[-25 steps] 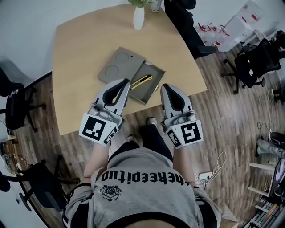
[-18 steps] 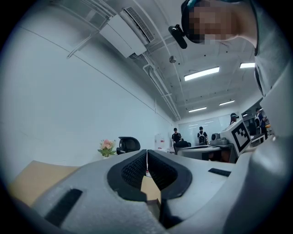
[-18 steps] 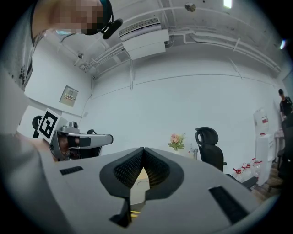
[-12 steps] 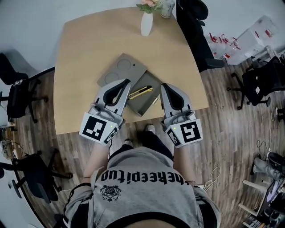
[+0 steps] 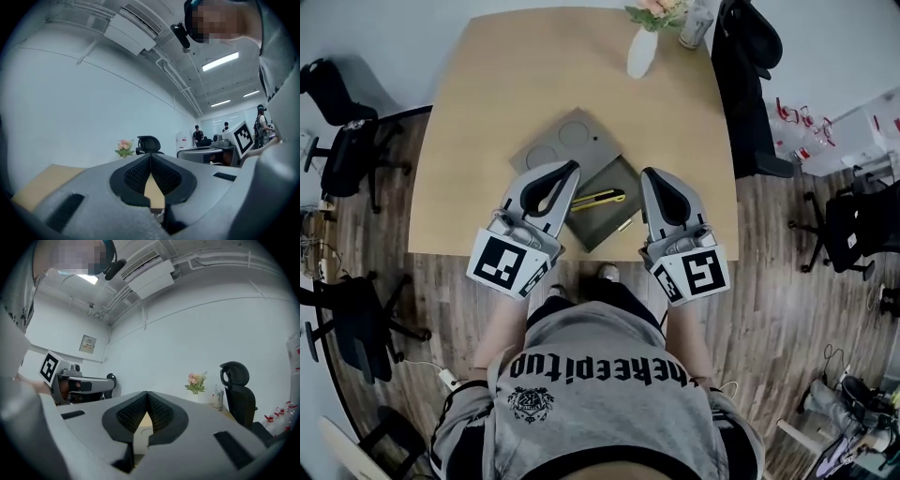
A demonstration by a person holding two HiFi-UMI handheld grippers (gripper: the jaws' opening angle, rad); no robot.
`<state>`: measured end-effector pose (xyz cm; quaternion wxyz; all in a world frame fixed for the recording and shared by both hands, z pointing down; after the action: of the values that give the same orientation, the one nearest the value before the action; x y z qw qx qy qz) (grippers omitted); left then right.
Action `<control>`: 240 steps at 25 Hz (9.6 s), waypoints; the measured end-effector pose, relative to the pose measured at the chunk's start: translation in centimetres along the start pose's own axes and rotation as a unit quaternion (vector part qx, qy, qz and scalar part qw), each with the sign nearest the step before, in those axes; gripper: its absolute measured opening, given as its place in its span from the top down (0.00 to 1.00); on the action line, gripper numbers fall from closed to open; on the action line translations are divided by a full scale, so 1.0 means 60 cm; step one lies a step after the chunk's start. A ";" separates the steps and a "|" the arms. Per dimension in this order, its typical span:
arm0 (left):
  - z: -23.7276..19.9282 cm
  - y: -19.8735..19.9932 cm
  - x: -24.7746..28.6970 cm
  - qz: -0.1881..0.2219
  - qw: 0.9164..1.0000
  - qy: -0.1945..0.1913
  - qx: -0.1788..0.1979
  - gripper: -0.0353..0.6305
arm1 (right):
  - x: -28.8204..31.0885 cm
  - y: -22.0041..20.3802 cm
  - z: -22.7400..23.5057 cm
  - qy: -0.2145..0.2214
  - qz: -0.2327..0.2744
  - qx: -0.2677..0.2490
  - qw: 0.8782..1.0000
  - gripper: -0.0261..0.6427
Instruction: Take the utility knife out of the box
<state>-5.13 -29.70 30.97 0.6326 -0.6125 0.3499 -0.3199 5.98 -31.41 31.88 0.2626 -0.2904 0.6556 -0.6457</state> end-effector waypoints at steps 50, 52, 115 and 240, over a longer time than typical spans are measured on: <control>0.069 -0.410 0.103 -0.409 0.910 -0.042 0.055 0.92 | 0.081 -0.251 0.103 0.154 -0.155 0.100 0.971 0.95; 0.074 -0.423 0.108 -0.428 0.900 -0.057 0.067 0.88 | 0.082 -0.252 0.107 0.156 -0.156 0.100 0.970 0.95; 0.077 -0.404 0.108 -0.360 0.931 -0.024 -0.059 0.76 | 0.045 -0.238 0.074 0.126 -0.151 0.097 0.976 0.95; 0.435 0.049 -0.411 0.083 0.987 0.134 -0.016 0.76 | -0.500 -0.004 -0.290 0.103 0.014 -0.007 0.995 0.95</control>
<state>2.98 5.35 29.41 0.5947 -0.5430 0.4857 -0.3399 14.27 2.26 31.69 0.2006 -0.2149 0.6877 -0.6638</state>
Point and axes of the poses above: the fingertips, and each gripper's own axes: x forward along the fingers, z to its right, y out of its top, the point moved 1 cm from there along -x, backward along the fingers, and after that the axes turned 2 degrees about -z, right-handed, at the moved point
